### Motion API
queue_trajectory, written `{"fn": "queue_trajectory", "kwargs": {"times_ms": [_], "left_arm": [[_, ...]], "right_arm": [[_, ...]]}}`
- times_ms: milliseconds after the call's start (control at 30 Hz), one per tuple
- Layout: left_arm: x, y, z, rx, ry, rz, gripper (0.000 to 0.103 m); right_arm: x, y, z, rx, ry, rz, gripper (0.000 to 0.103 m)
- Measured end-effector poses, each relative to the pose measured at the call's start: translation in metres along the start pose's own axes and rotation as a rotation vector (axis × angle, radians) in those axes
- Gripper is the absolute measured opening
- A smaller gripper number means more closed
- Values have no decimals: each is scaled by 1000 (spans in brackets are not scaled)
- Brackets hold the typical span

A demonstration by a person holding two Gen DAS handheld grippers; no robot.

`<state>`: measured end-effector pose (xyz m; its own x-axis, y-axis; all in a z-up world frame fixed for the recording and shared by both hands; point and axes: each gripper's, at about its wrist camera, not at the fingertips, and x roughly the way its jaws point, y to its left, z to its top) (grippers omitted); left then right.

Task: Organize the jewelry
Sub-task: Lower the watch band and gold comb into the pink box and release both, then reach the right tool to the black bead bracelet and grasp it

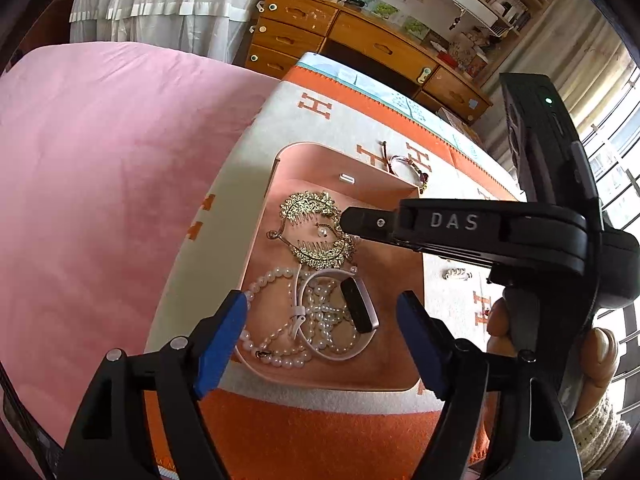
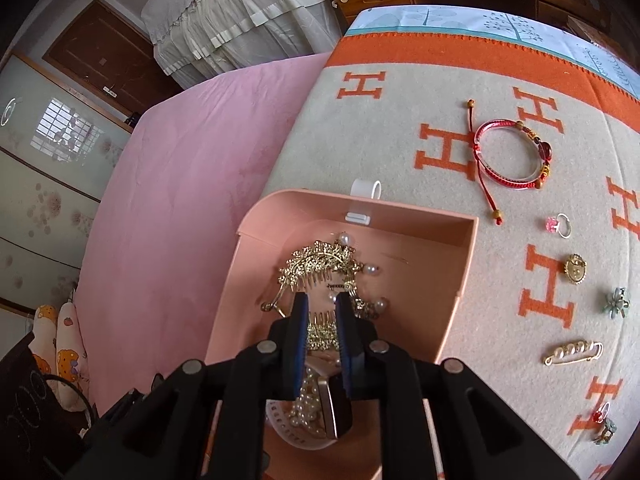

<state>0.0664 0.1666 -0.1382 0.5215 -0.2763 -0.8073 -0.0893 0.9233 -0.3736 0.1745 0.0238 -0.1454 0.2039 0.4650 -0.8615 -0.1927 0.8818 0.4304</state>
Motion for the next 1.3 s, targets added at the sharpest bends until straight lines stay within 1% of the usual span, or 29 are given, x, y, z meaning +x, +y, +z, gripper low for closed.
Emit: {"fn": "queue_trajectory", "kwargs": {"times_ms": [67,400,633,833,1100,1300], "left_arm": [[-1,-2,-1,2,-5,8,78],[-6,-15,-3,25,-19,31,80],[-9,-33,-8,61,-26,54,80],[-10,-54,-11,99,-26,79,80],[-6,-89,-15,153,-12,98,80],[1,-121,-18,216,2,100,81]], "right_arm": [[-9,-2,-5,-3,-11,9,14],[-51,-27,-26,4,-104,-15,14],[-61,-40,-43,-2,-119,-22,14],[-68,-55,-56,8,-124,-11,14],[-88,-82,-67,39,-169,-8,14],[-104,-108,-75,73,-203,-7,14]]}}
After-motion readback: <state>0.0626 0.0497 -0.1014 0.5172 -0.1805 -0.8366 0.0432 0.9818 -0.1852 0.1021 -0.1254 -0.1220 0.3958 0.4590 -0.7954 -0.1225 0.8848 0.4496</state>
